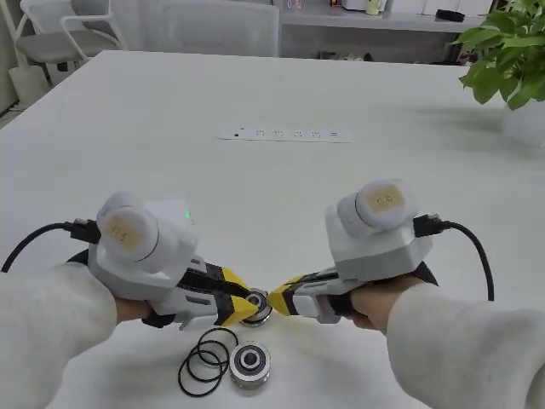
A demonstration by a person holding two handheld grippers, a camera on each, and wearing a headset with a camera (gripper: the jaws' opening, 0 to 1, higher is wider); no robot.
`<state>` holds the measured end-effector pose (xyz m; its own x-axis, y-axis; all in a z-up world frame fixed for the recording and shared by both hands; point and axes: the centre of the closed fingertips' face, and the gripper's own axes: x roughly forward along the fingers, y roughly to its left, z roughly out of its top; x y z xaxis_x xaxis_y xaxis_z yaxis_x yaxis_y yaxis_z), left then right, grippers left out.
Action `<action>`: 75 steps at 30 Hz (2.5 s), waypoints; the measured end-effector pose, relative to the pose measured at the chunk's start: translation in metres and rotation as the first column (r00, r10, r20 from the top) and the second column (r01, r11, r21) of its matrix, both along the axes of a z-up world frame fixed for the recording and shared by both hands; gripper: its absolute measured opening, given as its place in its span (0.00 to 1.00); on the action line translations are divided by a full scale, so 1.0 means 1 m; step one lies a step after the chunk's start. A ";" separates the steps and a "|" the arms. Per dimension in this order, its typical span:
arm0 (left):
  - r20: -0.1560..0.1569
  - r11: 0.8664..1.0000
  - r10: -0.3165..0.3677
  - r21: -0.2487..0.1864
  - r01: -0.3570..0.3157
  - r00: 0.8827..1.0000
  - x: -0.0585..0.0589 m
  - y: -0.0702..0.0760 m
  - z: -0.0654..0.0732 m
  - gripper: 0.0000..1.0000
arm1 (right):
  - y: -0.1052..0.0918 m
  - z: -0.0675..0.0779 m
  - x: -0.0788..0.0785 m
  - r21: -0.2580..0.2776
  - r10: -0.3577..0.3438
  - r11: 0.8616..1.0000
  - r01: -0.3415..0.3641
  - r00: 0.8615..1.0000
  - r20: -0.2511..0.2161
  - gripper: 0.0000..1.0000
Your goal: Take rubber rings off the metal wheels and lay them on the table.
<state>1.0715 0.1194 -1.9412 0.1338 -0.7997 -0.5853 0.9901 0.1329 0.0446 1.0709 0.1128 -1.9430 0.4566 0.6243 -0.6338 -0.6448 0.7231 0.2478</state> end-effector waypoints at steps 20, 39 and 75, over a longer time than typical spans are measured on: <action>0.004 1.000 0.004 -0.018 -0.004 1.000 0.000 0.001 0.001 0.07 | 0.018 0.017 -0.003 0.053 0.060 0.997 -0.063 0.996 0.068 0.00; -0.071 0.997 -0.002 -0.074 -0.003 0.997 -0.002 0.045 0.053 0.38 | 0.040 0.021 -0.020 0.141 0.100 0.985 -0.098 0.995 -0.006 0.00; -0.094 0.986 0.157 -0.046 -0.162 0.983 -0.063 0.154 0.069 0.78 | 0.062 -0.002 -0.050 0.069 0.252 0.966 -0.248 0.966 -0.055 0.03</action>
<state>1.0080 0.2730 -1.8727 0.2113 -0.8029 -0.5575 0.9557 0.2893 -0.0545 1.0206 0.1752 -1.9454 0.2417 0.7522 -0.6130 -0.7851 0.5229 0.3321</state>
